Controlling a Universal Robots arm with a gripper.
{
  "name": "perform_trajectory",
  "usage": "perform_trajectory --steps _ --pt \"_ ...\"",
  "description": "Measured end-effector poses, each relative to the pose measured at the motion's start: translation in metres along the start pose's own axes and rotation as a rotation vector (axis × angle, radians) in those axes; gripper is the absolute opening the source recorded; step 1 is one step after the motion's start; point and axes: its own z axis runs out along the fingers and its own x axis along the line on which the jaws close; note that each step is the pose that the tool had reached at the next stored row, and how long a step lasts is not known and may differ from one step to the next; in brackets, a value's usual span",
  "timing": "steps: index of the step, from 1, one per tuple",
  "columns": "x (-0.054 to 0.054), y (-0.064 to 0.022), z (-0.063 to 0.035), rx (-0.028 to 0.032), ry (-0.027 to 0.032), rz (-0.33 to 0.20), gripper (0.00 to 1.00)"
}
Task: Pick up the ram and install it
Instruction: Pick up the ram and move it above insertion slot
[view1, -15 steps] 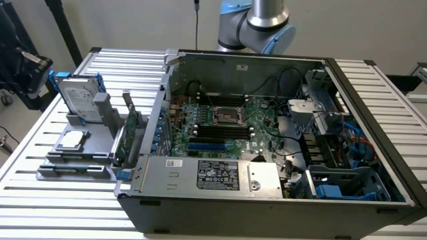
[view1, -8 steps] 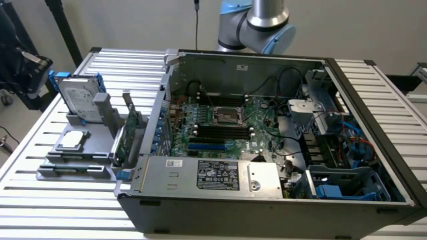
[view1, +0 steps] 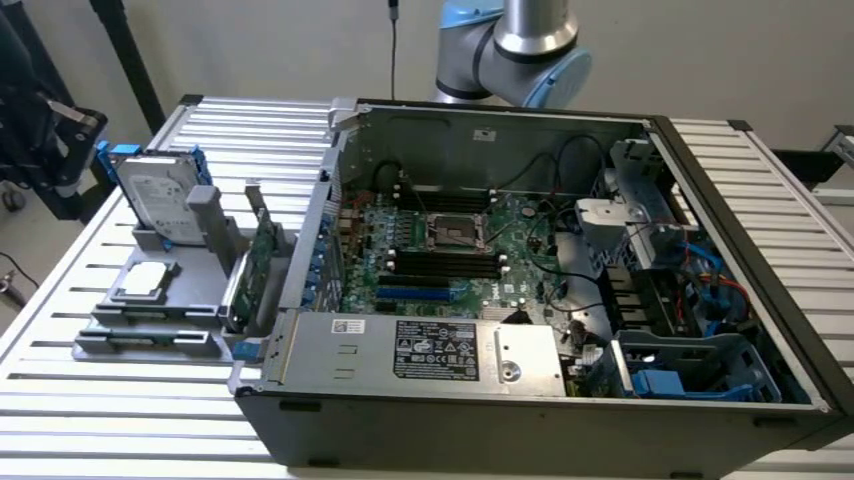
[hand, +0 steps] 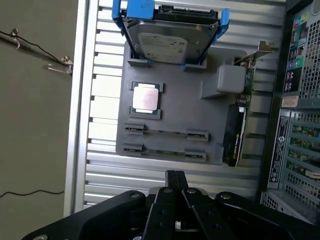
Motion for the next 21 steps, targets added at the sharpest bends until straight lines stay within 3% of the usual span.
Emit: perform_trajectory --steps 21 --pt "0.0 0.0 0.0014 0.0002 0.0108 -0.381 0.11"
